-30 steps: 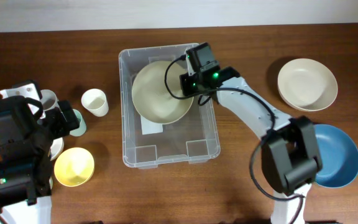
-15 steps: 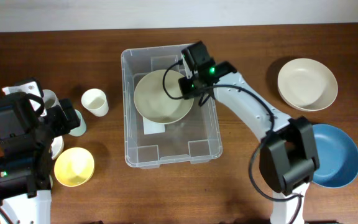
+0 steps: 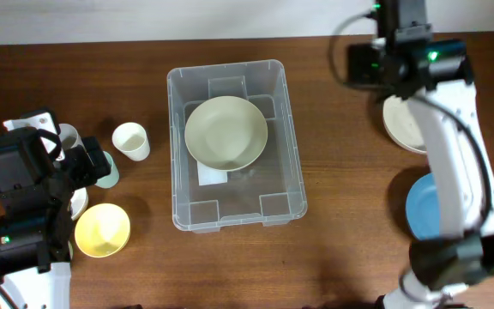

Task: Pack container

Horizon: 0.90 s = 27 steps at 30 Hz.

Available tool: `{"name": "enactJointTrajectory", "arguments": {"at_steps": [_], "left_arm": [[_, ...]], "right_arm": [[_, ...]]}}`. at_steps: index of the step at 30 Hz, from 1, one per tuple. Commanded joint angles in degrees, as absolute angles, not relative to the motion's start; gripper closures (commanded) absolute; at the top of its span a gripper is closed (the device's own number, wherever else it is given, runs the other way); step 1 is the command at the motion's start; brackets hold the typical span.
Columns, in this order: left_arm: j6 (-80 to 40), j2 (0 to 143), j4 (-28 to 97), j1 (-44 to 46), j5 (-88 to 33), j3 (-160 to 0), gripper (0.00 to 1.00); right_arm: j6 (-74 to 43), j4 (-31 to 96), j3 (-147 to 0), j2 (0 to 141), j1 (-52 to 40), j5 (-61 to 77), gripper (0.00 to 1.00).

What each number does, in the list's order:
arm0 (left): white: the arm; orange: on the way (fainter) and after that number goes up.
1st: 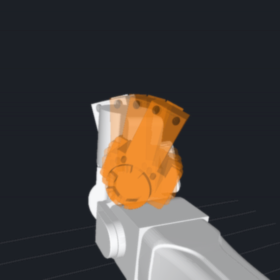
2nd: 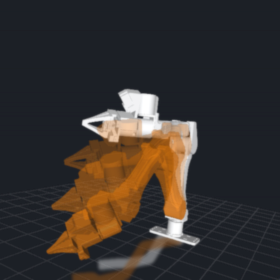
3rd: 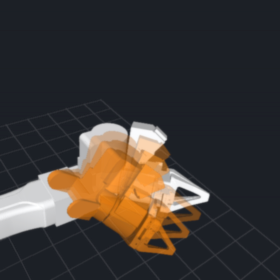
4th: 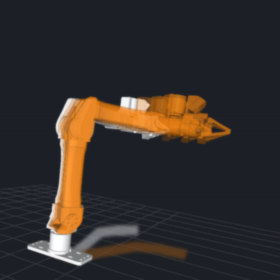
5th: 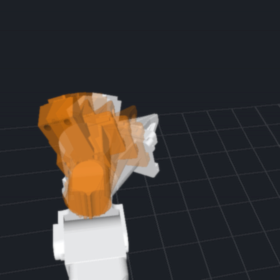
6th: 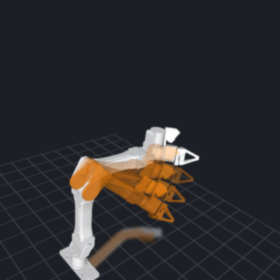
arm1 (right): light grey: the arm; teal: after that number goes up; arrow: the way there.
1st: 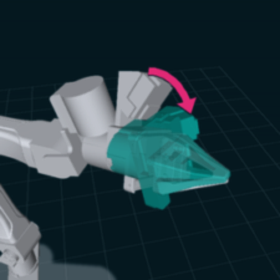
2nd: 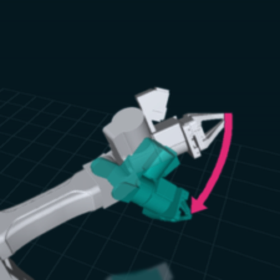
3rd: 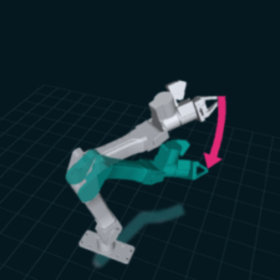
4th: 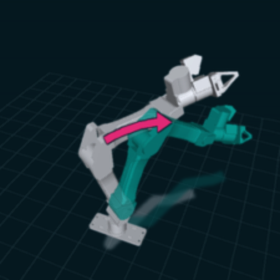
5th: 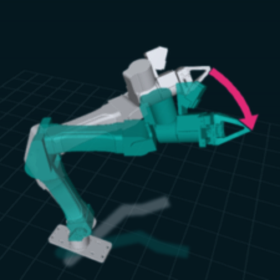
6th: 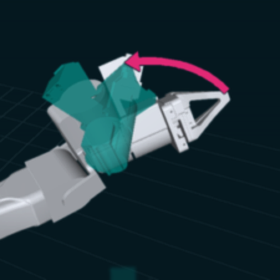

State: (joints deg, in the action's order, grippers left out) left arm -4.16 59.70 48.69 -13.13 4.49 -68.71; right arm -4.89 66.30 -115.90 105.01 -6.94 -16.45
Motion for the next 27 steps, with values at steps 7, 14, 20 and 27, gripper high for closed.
{"name": "enactJointTrajectory", "arguments": {"at_steps": [7,14,20,27], "left_arm": [[-4.93,59.68,48.71,-13.41,4.25,-69.69,0.01],[-4.93,59.68,48.69,-13.41,4.25,-69.69,0.01],[-4.93,59.68,48.66,-13.41,4.25,-69.69,0.01],[-4.93,59.68,48.62,-13.41,4.21,-69.69,0.0]], "right_arm": [[-3.25,71.83,-114.54,122.17,2.44,-17.02,0.06],[-3.4,71.33,-114.54,130.85,4.32,-17.28,0.05],[-3.4,69.45,-114.54,135.48,6.26,-18.46,0.06],[-3.38,66.0,-114.54,136.62,8.4,-18.7,0.06]]}}
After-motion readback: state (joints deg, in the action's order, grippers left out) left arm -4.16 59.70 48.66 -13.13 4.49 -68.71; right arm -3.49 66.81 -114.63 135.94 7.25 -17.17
